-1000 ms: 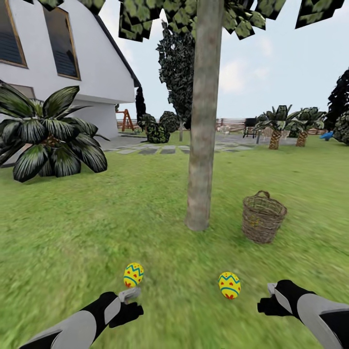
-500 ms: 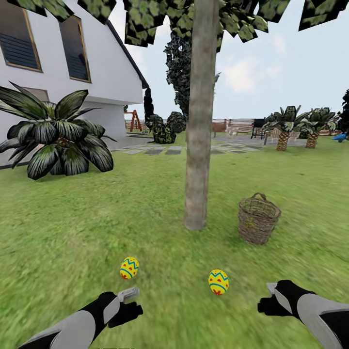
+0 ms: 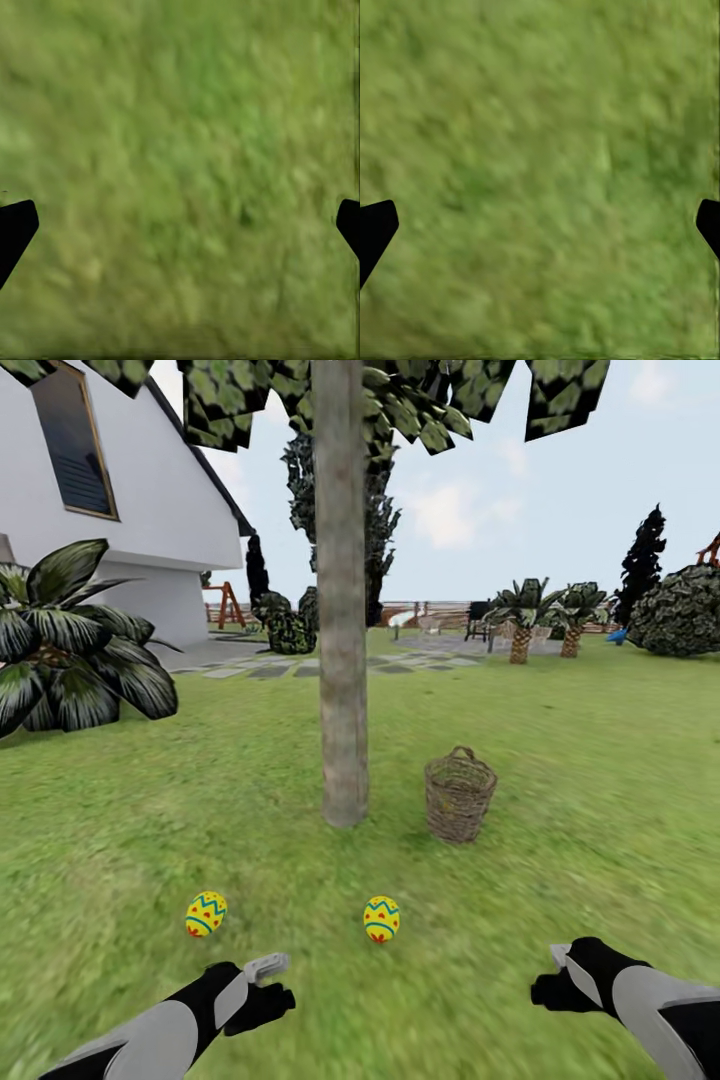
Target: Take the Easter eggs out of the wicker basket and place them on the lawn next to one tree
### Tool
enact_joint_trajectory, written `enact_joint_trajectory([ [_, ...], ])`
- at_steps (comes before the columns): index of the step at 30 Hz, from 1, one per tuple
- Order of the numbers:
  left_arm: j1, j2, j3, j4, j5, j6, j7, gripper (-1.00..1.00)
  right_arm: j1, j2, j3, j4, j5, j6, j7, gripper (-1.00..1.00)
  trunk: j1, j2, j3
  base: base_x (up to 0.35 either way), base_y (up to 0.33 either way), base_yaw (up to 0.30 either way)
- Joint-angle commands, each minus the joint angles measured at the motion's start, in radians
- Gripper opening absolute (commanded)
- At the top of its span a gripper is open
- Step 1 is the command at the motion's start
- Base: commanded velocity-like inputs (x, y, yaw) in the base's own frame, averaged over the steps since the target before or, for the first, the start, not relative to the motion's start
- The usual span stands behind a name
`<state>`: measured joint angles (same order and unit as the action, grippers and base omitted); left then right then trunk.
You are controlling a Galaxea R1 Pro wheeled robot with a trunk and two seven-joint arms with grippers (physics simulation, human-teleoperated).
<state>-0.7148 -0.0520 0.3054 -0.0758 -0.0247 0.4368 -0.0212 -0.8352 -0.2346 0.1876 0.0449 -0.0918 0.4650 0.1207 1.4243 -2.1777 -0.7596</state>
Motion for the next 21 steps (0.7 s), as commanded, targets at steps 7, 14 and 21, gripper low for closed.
enact_joint_trajectory([
  [7,0.0,-0.002,0.003,-0.002,-0.003,0.007,-0.002,1.0,-0.001,0.004,0.009,0.002,-0.009,0.001,0.004,1.0,-0.028,0.049,0.014,-0.206,-0.29,-0.141],
  [14,0.0,-0.001,0.004,-0.002,-0.001,0.007,-0.002,1.0,-0.001,0.005,0.009,0.002,-0.009,0.0,0.004,1.0,-0.035,0.063,0.018,-0.137,-0.217,-0.007],
  [21,0.0,-0.001,0.004,-0.002,0.001,0.007,-0.001,1.0,-0.001,0.005,0.009,0.002,-0.01,0.001,0.004,1.0,-0.035,0.063,0.013,-0.05,-0.059,0.0],
])
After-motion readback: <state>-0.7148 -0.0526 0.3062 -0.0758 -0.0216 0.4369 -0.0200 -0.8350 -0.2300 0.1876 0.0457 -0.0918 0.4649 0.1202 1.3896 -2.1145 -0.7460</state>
